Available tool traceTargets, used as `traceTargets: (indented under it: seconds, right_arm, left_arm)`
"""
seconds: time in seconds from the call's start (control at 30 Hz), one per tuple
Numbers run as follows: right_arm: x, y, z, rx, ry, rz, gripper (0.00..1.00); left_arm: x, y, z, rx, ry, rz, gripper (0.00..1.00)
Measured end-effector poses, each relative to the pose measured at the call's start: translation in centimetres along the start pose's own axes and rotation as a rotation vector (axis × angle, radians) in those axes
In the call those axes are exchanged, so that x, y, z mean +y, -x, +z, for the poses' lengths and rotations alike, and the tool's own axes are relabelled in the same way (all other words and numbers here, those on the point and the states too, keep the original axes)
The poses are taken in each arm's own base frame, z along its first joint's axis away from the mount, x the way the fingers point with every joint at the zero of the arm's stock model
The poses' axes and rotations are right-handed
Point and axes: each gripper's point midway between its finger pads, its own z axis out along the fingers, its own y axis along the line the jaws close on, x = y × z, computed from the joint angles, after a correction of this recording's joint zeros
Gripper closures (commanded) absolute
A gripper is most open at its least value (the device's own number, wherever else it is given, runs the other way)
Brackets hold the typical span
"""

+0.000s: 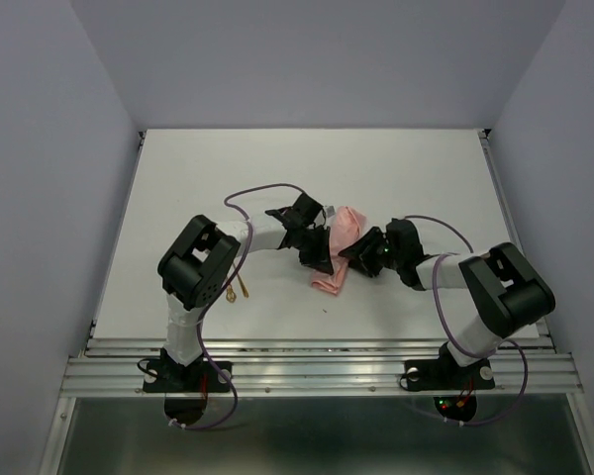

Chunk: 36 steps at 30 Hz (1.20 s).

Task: Fold the napkin into a case and place the utensils inside
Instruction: Smooth out the smaller rectangle-folded napkin at the center of the board.

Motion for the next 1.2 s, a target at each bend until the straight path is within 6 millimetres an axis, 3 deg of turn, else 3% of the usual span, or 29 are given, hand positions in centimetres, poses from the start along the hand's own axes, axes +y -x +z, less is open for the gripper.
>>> traceTargets:
  seconds: [0.17,0.27,0.5,0.77,1.07,1.2]
  right_arm:
    - [0.0,-0.1,-0.1,-0.004,0.021,0.003,0.54]
    - [-0.4,-0.3,0.2,-0.001,0.007,0.000,0.76]
    - [-1.2,-0.5,0.4,0.006,-0.022,0.001,0.99]
    - [-1.0,-0.3,0.6,0.018,-0.027,-0.051,0.99]
    - [-0.9,-0.3,0.7,0.038,-0.047,-0.117,0.99]
    - [-0.9,-0.3,0.7,0.046,-0.048,-0.137,0.99]
  left_arm:
    - [-0.3,-0.3,0.2,0.010,-0.010,0.000,1.00]
    - [-0.4,-0.4,0.2,0.015,-0.012,0.000,1.00]
    - [-0.3,-0.7,0.2,0.024,-0.009,-0.002,0.99]
    - [-1.0,-0.2,-1.5,0.022,0.020,0.021,0.93]
    - [-3.4,4.6,-3.8,-0.082,-0.016,0.071,0.94]
    - [-3.3,7.5,-3.5,-0.133,-0.016,0.068,0.96]
